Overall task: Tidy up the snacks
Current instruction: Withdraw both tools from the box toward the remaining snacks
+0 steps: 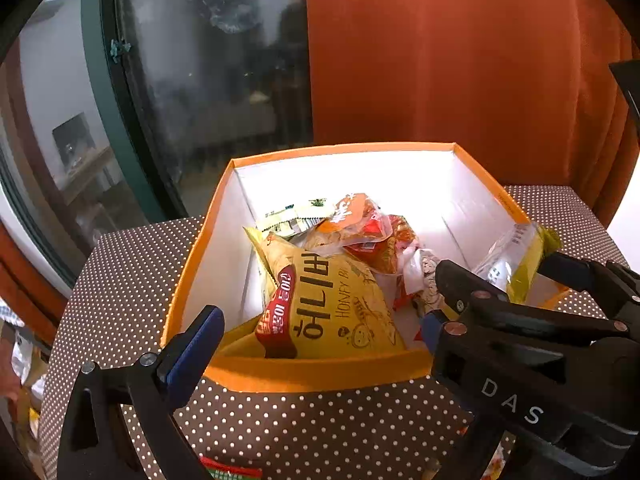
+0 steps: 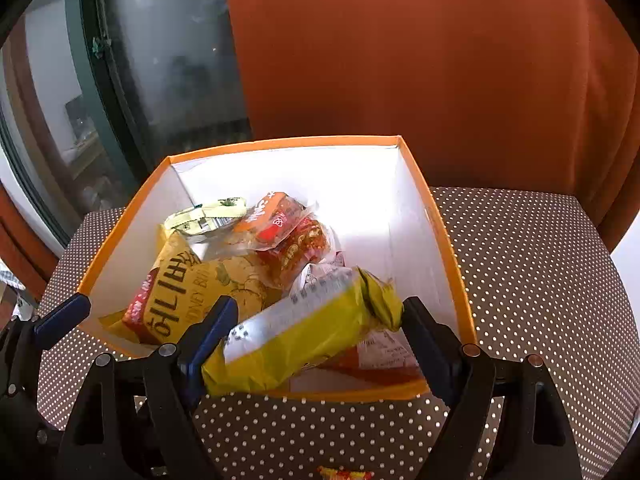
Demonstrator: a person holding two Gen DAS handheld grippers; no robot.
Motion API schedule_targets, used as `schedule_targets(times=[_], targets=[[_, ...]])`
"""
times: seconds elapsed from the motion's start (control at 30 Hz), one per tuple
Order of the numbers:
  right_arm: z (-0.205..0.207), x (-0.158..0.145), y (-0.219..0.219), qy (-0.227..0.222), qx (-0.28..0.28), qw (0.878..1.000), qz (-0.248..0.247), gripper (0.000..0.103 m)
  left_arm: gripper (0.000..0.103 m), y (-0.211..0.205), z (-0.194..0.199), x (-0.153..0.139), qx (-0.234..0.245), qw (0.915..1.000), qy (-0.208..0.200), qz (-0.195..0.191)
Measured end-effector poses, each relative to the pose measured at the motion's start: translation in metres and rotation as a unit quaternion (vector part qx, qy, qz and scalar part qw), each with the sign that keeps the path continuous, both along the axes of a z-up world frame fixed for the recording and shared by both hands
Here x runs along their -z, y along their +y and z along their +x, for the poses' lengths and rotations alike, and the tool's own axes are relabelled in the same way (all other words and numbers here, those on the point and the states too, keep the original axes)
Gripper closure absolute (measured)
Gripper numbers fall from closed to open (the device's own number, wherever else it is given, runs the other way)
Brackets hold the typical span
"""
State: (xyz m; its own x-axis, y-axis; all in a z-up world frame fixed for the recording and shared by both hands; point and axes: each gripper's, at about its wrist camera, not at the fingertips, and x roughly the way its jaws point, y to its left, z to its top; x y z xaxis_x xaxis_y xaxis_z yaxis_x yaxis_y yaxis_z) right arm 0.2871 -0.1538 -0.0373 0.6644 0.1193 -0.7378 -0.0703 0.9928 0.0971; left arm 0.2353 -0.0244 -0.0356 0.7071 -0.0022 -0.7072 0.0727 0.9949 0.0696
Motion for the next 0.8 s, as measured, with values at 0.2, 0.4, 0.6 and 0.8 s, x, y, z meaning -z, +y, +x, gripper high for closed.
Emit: schedule_targets(times=[0.2,0.4,0.6,0.8], targets=[[-0.019,-0.016,-0.006,-0.016,-0.002,1.000,0.006,0.017,0.002,-0.001,-0.020,-0.016,0.005,0.9998,-0.020,-0.005],[-0.039,-0.035,-0.011,-0.040,-0.006,0.999,0.004,0.017,0.002,-0.002,-0.040,-0.033,0.005,0.9988,-0.047,-0.011],[-0.036,-0.042,-0.006,-0.049,-0.009,0.999,-0.014,0.017,0.001,0.000,-0.044,-0.038,-0.004,0.9987,-0.051,-0.009],[-0.047,-0.049,-0.005,-0.066,-0.017,0.998,-0.002,0.017,0.001,0.003,-0.054,-0.044,-0.011,0.9977,-0.066,-0.012]])
